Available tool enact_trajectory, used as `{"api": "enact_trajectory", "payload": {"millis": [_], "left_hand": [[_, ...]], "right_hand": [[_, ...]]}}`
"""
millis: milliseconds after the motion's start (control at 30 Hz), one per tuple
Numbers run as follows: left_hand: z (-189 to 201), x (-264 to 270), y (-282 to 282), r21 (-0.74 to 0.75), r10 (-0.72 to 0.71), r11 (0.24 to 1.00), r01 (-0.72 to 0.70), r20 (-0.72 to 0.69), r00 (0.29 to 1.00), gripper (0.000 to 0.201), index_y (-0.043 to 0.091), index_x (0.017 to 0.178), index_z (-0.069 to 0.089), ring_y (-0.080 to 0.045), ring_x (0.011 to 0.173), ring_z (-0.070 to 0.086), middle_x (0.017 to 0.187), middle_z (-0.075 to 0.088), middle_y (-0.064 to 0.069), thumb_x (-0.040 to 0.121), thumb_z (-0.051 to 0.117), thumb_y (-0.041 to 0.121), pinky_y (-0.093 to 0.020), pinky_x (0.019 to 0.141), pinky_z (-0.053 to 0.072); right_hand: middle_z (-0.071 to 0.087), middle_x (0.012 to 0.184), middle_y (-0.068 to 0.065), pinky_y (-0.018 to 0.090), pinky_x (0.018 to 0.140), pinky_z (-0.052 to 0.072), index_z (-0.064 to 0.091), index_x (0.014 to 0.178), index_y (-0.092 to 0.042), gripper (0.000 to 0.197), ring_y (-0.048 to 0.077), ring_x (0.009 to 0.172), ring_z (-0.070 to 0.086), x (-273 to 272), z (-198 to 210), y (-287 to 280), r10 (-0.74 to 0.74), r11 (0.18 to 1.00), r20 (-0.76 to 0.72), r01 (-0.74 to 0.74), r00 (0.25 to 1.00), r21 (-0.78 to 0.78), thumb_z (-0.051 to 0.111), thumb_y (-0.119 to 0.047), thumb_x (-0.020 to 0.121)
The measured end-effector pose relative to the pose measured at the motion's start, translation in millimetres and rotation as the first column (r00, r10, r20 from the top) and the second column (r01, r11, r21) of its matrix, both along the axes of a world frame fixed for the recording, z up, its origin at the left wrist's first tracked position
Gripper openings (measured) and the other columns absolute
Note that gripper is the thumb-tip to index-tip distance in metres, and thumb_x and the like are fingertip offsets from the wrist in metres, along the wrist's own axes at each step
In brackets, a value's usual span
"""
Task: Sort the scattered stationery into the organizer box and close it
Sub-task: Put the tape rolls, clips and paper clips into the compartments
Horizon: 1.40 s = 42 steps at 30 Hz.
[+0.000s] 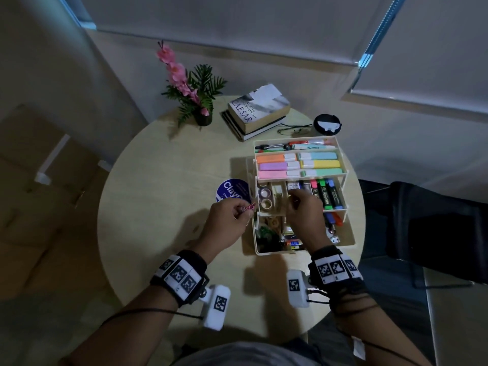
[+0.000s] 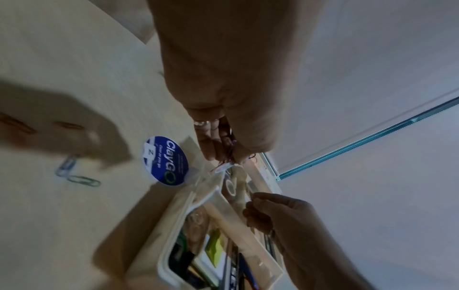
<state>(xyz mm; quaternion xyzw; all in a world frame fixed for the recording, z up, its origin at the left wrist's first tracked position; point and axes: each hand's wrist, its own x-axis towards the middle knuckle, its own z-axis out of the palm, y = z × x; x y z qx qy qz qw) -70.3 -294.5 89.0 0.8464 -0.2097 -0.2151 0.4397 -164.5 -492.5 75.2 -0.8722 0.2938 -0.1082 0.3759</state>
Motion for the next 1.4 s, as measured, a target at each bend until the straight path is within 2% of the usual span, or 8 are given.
{"api": "enact_trajectory", "payload": {"millis": [233,400,833,933,1000,1100,1233,1400], "left_hand": [[6.0,-13.1,-90.2,0.066,0.144,0.988,-0.140,-0.067,0.987,0.024,0.013,0.090,0.079,-0.017,0.075,0.071,0.079,0.076,0.001,0.095,0.072,0.035,-0.031,0.068,0.059],[-3.0,-19.9,-124.0,0.293,0.162,0.934,-0.205,0.165,0.973,0.040,0.011,0.063,0.062,-0.024,0.057,0.062,0.059,0.063,0.000,0.093,0.068,0.036,-0.029,0.051,0.048],[-8.3,-16.3,-129.4,0.400,0.018,0.906,-0.140,0.294,0.956,0.019,0.016,0.087,0.072,-0.023,0.076,0.067,0.082,0.073,0.001,0.092,0.072,0.035,-0.033,0.058,0.049],[-7.2,-15.6,-114.1,0.243,-0.040,0.970,-0.026,0.263,0.964,0.020,0.017,0.111,0.076,-0.016,0.083,0.068,0.103,0.075,0.002,0.093,0.074,0.025,-0.035,0.073,0.060],[-5.5,-14.5,-96.6,0.141,-0.073,0.989,0.037,0.261,0.963,0.024,0.015,0.119,0.074,-0.001,0.078,0.062,0.112,0.069,0.006,0.095,0.073,0.018,-0.015,0.074,0.055],[-12.8,-10.7,-51.5,0.076,-0.044,0.997,0.022,0.302,0.952,0.019,0.012,0.114,0.075,0.010,0.074,0.055,0.109,0.066,0.004,0.095,0.070,0.009,-0.001,0.069,0.041],[-45.8,2.4,46.5,0.224,-0.053,0.975,-0.013,0.288,0.956,0.025,0.022,0.111,0.072,-0.005,0.076,0.059,0.110,0.063,0.006,0.091,0.069,0.007,-0.030,0.075,0.055],[-81.5,9.0,165.6,0.534,-0.015,0.846,0.001,0.021,1.000,0.071,0.017,0.146,0.052,-0.023,0.112,0.057,0.134,0.048,-0.006,0.082,0.083,0.015,-0.041,0.100,0.052]], "right_hand": [[0.080,0.096,0.002,0.030,0.074,0.057,0.080,0.106,-0.013,0.016,0.018,0.084,0.074,-49.0,-4.5,-29.0,-0.046,0.999,-0.070,0.044,0.996,-0.032,0.068,-0.011,0.096],[0.080,0.092,-0.003,0.020,0.066,0.049,0.081,0.102,-0.018,0.016,0.007,0.075,0.069,-66.5,-4.7,-42.3,-0.015,0.998,-0.103,0.009,0.995,-0.061,0.068,-0.015,0.095],[0.078,0.087,0.000,0.034,0.066,0.058,0.080,0.097,-0.014,0.016,0.015,0.072,0.068,-38.3,-1.0,-48.7,0.148,0.989,-0.042,-0.148,0.988,0.017,0.067,-0.008,0.093],[0.078,0.086,-0.001,0.025,0.063,0.054,0.080,0.096,-0.014,0.014,0.011,0.070,0.066,-33.2,-1.6,-48.6,0.166,0.986,-0.044,-0.166,0.985,0.004,0.067,-0.007,0.093],[0.078,0.088,-0.001,0.012,0.061,0.043,0.080,0.096,-0.013,0.015,0.009,0.070,0.064,-31.4,0.0,-43.7,0.180,0.984,-0.042,-0.180,0.983,0.009,0.067,-0.006,0.094],[0.077,0.090,-0.004,0.021,0.066,0.047,0.081,0.097,-0.016,0.018,0.008,0.075,0.065,-29.6,5.4,-29.8,0.207,0.978,0.020,-0.207,0.978,0.026,0.067,-0.005,0.093],[0.076,0.091,-0.005,0.030,0.071,0.055,0.079,0.101,-0.017,0.018,0.013,0.078,0.068,-23.1,10.5,8.3,0.296,0.947,0.055,-0.301,0.954,0.114,0.067,-0.006,0.094],[0.068,0.077,0.005,0.038,0.065,0.050,0.070,0.093,-0.012,0.010,0.020,0.069,0.063,-4.6,-3.1,82.5,0.586,0.805,-0.055,-0.573,0.809,0.151,0.061,-0.011,0.091]]}}
